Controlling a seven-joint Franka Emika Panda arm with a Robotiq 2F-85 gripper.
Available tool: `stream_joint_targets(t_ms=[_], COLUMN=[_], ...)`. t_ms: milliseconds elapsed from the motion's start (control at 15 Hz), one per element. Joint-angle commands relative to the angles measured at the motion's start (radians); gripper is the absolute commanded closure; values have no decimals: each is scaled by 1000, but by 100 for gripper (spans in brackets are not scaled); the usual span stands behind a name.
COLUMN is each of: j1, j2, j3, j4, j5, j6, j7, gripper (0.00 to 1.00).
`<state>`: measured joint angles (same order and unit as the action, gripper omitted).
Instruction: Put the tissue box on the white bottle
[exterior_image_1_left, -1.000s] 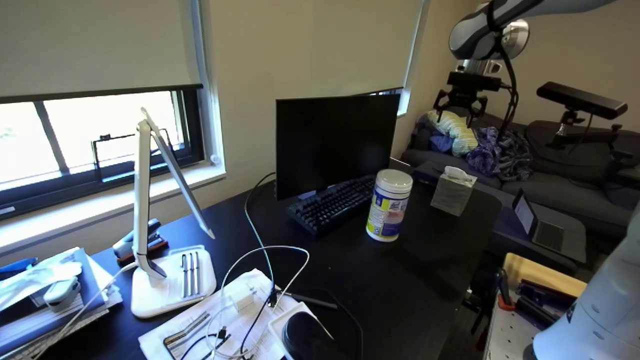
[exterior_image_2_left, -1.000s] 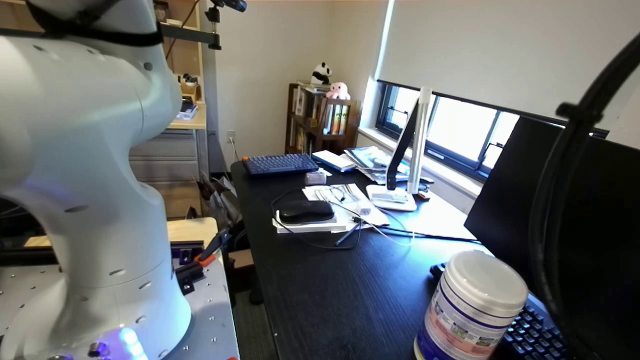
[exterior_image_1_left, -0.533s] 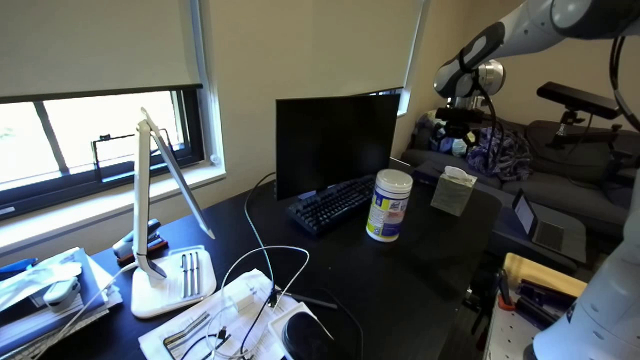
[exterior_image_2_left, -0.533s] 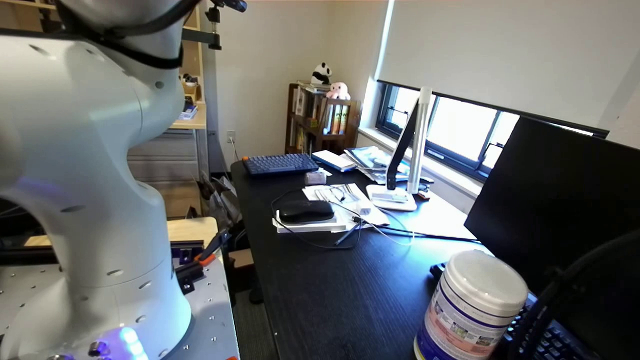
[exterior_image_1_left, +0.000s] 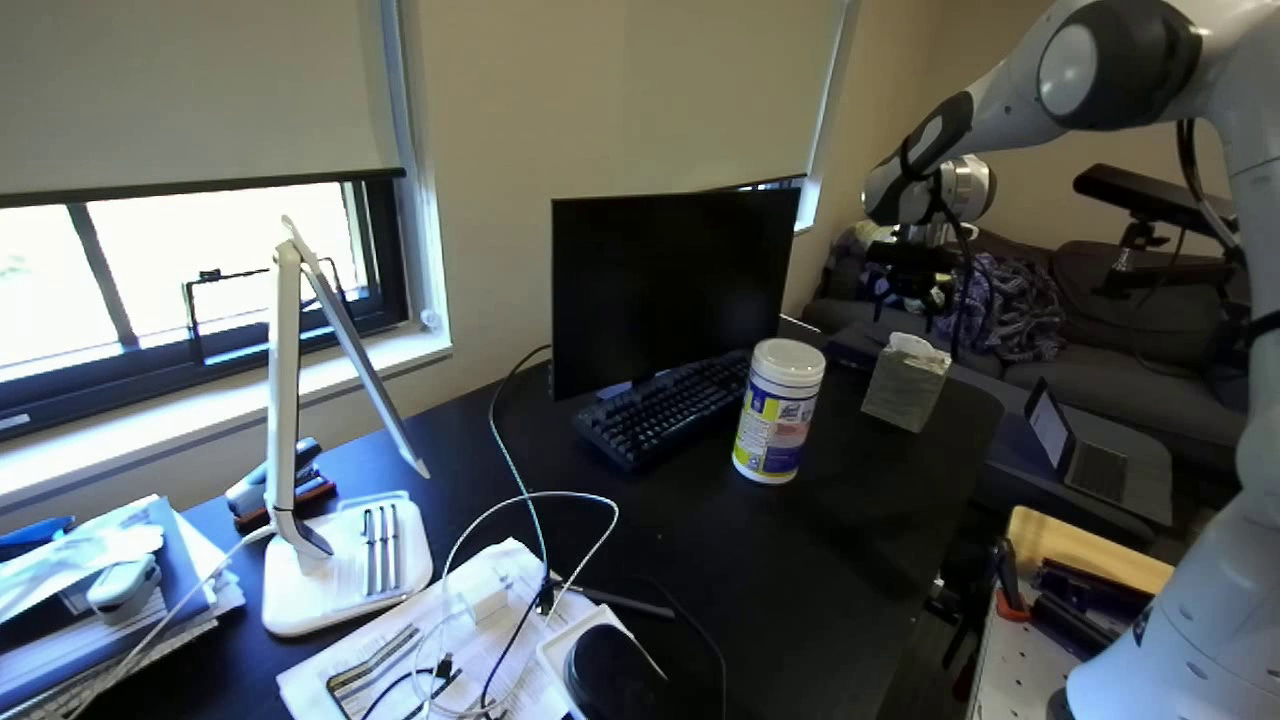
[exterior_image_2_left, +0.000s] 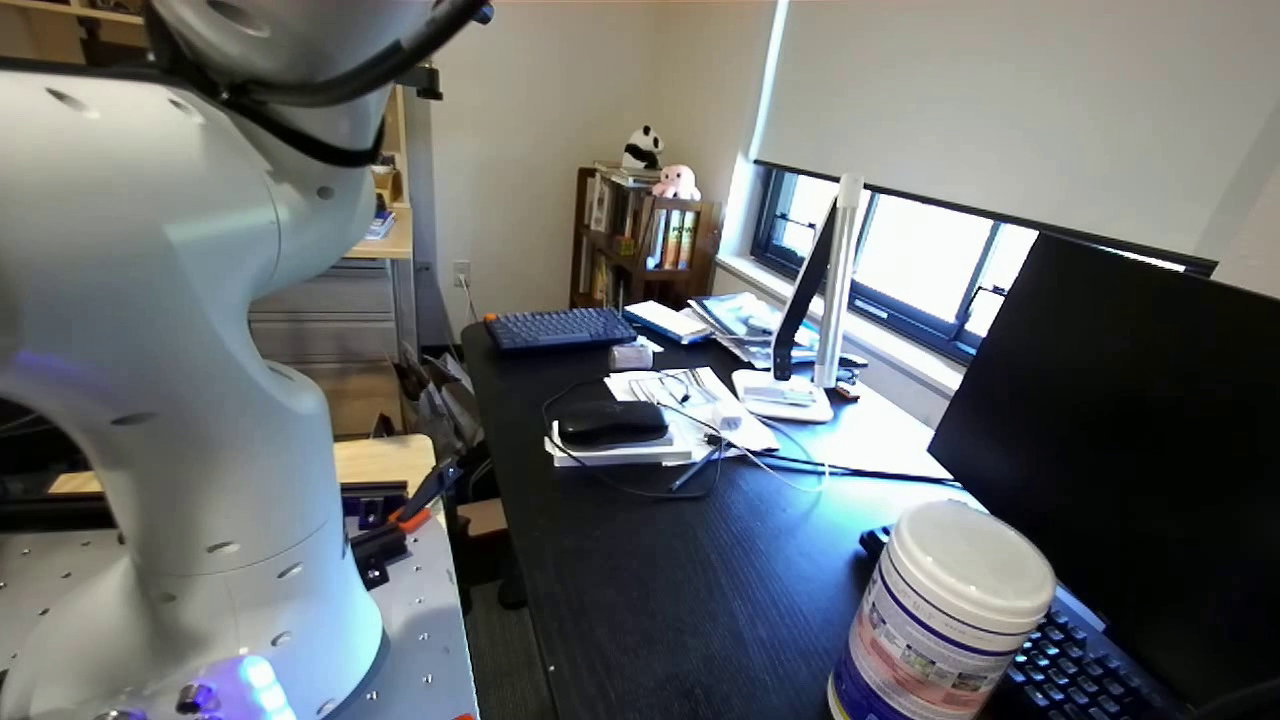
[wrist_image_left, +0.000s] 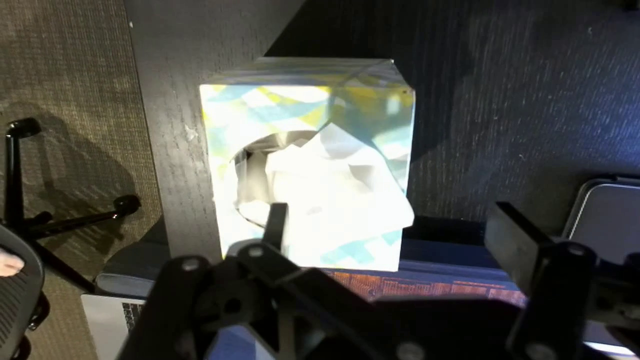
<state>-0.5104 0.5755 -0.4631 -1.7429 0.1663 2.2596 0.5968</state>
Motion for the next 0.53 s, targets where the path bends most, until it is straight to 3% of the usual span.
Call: stream_joint_targets(t_ms=[0,467], j1=[-32,-54], j2=[65,116], j3=[16,50], j4=[59,76], j5=[39,64], j6=[5,46], j7=[-13,-74], gripper=[0,0])
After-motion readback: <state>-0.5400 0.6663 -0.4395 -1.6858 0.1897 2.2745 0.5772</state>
